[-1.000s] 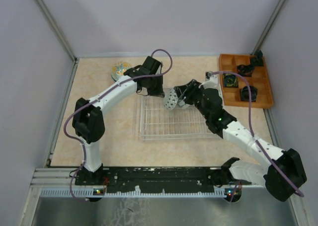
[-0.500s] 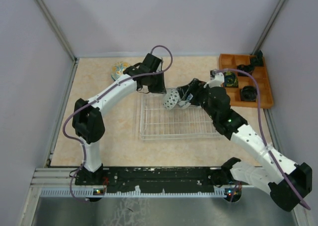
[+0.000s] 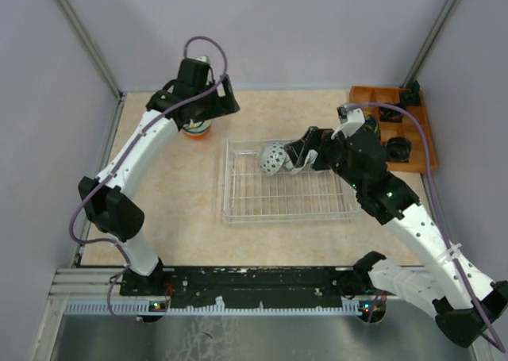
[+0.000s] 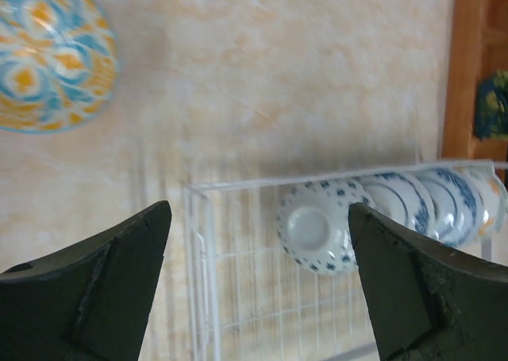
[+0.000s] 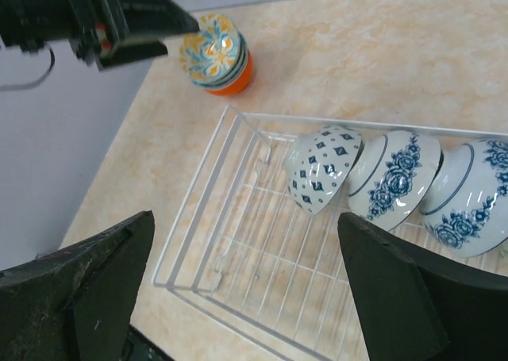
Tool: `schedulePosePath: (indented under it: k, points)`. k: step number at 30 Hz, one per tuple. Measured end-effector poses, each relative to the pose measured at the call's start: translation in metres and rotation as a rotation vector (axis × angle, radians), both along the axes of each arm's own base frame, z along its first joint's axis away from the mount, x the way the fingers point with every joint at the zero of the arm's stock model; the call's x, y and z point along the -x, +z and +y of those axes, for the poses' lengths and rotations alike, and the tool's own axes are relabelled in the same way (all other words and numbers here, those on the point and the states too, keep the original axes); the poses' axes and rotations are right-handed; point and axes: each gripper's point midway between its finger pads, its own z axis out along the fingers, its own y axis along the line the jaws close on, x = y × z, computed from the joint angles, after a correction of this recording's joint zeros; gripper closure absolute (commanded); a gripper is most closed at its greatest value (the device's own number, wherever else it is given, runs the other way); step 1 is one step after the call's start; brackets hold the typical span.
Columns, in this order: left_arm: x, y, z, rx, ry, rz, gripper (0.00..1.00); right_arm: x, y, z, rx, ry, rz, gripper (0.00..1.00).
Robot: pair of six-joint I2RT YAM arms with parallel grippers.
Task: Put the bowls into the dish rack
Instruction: Place the bowl in the dish rack.
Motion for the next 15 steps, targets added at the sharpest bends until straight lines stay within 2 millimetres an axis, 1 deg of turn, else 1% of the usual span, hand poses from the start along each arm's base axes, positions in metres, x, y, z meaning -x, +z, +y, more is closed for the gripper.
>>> schedulePosePath:
  k: [2, 4, 6, 7, 10, 12, 14, 15]
  points:
    - [-0.015, 0.005, 0.028, -0.001, 0.067, -0.010, 0.01, 0.006, -0.001, 0.003, 0.024, 0.038, 0.014, 0.05]
    - [-0.028, 0.003, 0.058, -0.019, 0.136, -0.008, 0.01, 0.011, -0.002, 0.005, 0.043, 0.073, 0.022, 0.10]
    - [-0.041, 0.000, 0.087, -0.045, 0.201, -0.004, 0.03, 0.015, -0.004, 0.007, 0.060, 0.102, 0.031, 0.15]
    - [-0.043, -0.002, 0.091, -0.051, 0.210, -0.001, 0.04, 0.017, -0.006, 0.009, 0.067, 0.118, 0.036, 0.17]
    - [-0.057, -0.019, 0.116, -0.093, 0.263, 0.029, 0.09, 0.022, -0.015, 0.013, 0.086, 0.160, 0.062, 0.21]
    - [-0.064, -0.036, 0.130, -0.123, 0.288, 0.059, 0.15, 0.023, -0.021, 0.016, 0.094, 0.182, 0.082, 0.23]
    - [-0.071, -0.055, 0.142, -0.153, 0.306, 0.093, 0.24, 0.024, -0.026, 0.020, 0.099, 0.200, 0.099, 0.23]
    - [-0.074, -0.064, 0.147, -0.169, 0.314, 0.108, 0.27, 0.024, -0.028, 0.022, 0.100, 0.210, 0.108, 0.24]
